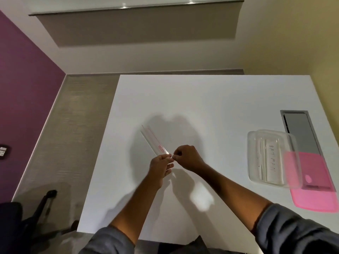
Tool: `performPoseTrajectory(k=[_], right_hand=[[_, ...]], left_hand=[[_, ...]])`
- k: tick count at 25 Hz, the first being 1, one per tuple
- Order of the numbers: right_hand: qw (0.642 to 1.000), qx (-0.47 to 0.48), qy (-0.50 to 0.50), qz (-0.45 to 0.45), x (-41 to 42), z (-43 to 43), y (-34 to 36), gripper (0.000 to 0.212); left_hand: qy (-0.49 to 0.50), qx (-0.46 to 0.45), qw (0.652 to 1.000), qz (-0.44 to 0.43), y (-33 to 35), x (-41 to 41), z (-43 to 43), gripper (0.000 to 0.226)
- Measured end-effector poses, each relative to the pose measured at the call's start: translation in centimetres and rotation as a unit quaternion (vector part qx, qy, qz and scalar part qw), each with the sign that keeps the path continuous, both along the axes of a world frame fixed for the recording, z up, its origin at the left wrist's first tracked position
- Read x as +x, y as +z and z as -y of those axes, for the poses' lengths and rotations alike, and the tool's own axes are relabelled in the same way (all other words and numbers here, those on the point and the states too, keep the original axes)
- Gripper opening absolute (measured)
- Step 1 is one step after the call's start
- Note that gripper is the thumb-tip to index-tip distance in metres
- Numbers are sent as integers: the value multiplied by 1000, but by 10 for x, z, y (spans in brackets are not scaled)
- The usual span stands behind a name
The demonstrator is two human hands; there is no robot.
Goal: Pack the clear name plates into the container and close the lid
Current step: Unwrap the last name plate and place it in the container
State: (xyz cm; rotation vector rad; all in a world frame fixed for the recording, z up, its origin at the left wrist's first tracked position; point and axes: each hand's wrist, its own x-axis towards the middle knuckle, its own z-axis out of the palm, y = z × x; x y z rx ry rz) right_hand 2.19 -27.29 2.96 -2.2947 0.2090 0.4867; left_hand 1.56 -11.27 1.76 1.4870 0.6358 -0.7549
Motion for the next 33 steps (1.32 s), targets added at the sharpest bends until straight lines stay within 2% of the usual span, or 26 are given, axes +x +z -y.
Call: performPoseTrajectory(k=[4,7,9,21,24,28,30,33], right_hand=[[999,12,-18,-33,14,-36,-22,14],[996,-6,-70,-52,20,-59,-34,32],[994,-19,-91,-62,24,-74,-41,36],[988,-36,-129,-82,32,-93,-59,14],[989,-2,-136,-59,29,-92,-56,14],[984,75,-157,-42,22,-84,-48,15],[972,143,-178,-61,19,-80,-41,19],[948,225,-205,-91,13,-73,-32,22]], left_hand=[[32,19,999,-3,-7,11,-26,30],[51,33,998,-16,-16,18,-41,30],[50,37,998,-16,-18,23,-50,31],[-7,12,1000,-27,-26,43,-64,31],[-3,9,1000,-20,-27,45,-66,30],[50,19,998,-11,-28,48,-75,30],[68,30,997,-8,-25,49,-80,36],[94,18,995,-13,-23,53,-85,26]])
